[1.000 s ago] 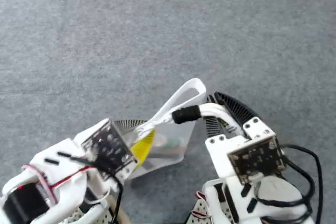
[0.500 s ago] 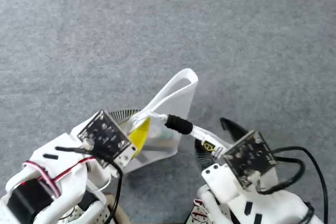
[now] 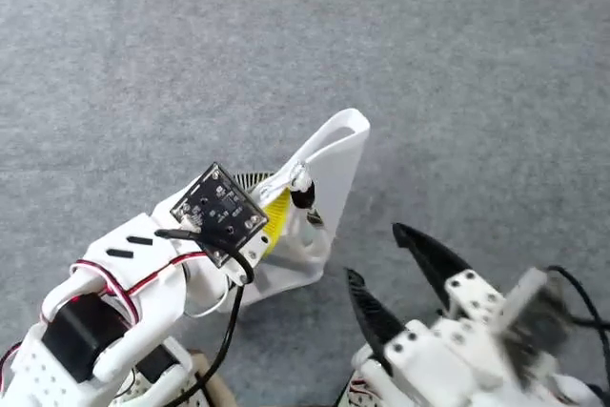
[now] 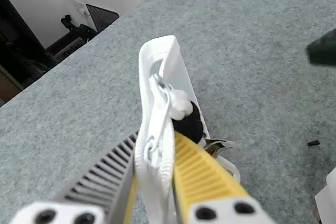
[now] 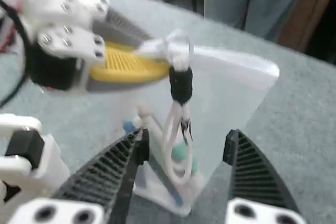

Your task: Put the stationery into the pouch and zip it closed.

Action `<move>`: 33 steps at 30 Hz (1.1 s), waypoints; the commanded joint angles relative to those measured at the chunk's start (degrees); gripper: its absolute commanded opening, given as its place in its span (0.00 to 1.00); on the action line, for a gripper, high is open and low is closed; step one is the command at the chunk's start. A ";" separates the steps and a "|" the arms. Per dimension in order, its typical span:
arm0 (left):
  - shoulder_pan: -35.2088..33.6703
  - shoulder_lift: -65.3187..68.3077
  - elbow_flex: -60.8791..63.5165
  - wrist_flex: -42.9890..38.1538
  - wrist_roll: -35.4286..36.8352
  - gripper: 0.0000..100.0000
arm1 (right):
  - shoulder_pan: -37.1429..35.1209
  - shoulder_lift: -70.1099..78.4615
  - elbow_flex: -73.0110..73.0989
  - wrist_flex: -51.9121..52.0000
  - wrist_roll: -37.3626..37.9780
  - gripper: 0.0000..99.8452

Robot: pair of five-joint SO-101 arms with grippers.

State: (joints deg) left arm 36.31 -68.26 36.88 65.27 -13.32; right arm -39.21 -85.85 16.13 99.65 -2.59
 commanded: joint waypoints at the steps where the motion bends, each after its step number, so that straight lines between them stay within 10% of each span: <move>1: -0.66 0.88 -0.92 -1.58 -0.26 0.03 | -0.97 0.75 -2.86 -2.55 -0.53 0.24; 16: -2.77 0.26 -1.01 0.97 4.31 0.03 | -1.05 0.48 28.00 -32.70 -0.79 0.24; 23: -2.77 -1.85 -2.86 2.90 7.56 0.03 | -0.79 0.04 30.29 -32.88 -0.44 0.01; 33: -2.95 -2.99 -4.35 5.89 7.56 0.03 | -0.62 0.04 33.19 -32.70 -0.35 0.16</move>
State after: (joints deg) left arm 33.85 -70.81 35.12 70.64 -6.29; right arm -39.74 -85.85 49.63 67.91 -3.03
